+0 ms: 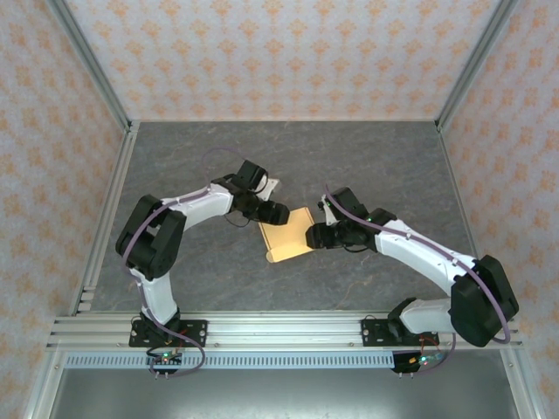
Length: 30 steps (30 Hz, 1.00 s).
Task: Fold the paper box
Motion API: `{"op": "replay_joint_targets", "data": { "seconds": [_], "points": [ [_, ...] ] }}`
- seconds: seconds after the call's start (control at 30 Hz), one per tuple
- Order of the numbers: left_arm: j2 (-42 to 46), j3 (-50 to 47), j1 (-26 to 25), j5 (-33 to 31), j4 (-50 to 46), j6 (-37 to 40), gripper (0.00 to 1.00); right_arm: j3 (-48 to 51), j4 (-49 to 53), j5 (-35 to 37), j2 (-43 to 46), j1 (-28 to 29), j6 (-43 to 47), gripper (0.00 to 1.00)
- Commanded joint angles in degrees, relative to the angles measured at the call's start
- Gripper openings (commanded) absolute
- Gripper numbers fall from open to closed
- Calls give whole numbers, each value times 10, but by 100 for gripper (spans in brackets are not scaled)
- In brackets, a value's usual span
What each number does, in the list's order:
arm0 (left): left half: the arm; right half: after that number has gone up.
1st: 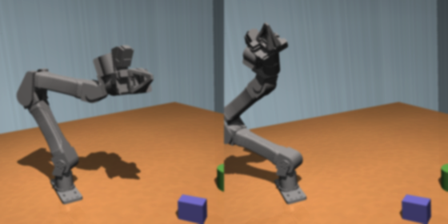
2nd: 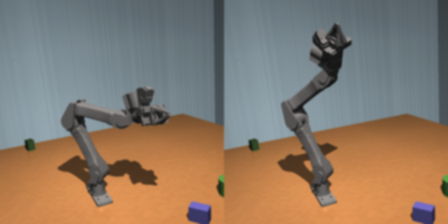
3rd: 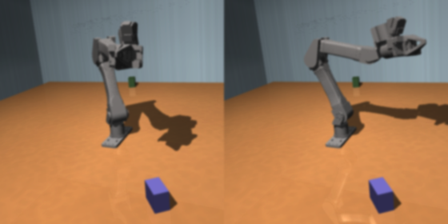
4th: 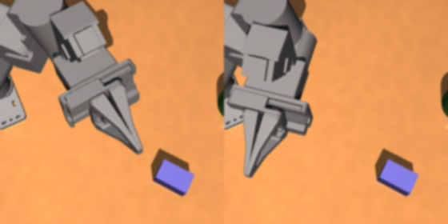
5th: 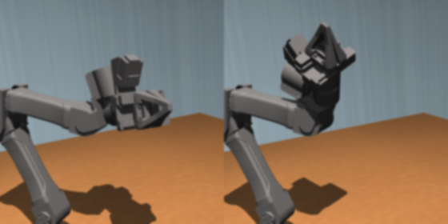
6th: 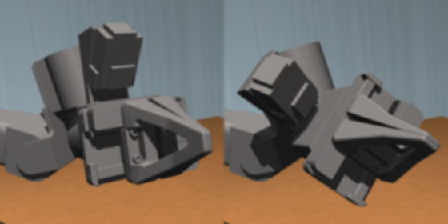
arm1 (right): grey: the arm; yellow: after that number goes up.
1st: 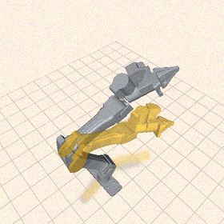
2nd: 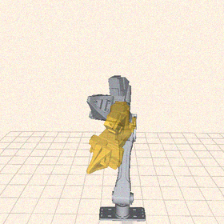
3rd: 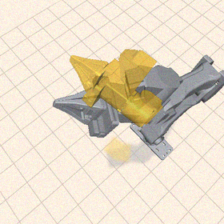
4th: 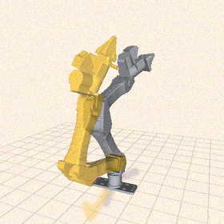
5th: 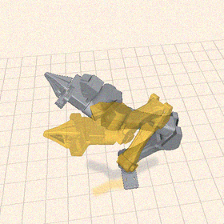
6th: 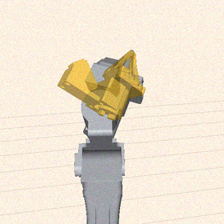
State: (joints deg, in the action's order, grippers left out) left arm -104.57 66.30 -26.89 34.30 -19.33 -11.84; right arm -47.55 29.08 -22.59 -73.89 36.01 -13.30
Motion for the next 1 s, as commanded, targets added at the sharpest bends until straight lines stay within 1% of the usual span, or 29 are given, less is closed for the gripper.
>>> {"op": "replay_joint_targets", "data": {
  "seconds": [0.0, 0.17, 0.27, 0.37, 0.53, 0.63, 0.77, 0.87, 0.97],
  "points": [
    [23, -21, 0, 7, 28, -14, 74, 11, -3, -13, -6, 10, -15, 54],
    [33, -37, 1, 14, 32, -8, 75, 27, -14, -52, -9, 20, -33, 54],
    [45, -57, 0, 18, 43, -13, 75, 50, -40, -74, -11, 24, -55, 54],
    [60, -83, 0, 36, 66, -28, 75, 62, -72, -88, -11, 24, -73, 54],
    [93, -133, -1, 44, 98, -51, 75, 67, -101, -100, -17, 24, -95, 53],
    [107, -156, 0, 48, 106, -56, 77, 75, -103, -90, -21, 23, -110, 52],
    [114, -167, -1, 52, 100, -47, 78, 104, -128, -85, -14, 15, -139, 52],
    [117, -165, -1, 40, 86, -38, 78, 122, -157, -96, -14, 9, -156, 50],
    [119, -168, -1, 44, 83, -35, 78, 131, -185, -112, -14, -6, -164, 48]
  ]
}}
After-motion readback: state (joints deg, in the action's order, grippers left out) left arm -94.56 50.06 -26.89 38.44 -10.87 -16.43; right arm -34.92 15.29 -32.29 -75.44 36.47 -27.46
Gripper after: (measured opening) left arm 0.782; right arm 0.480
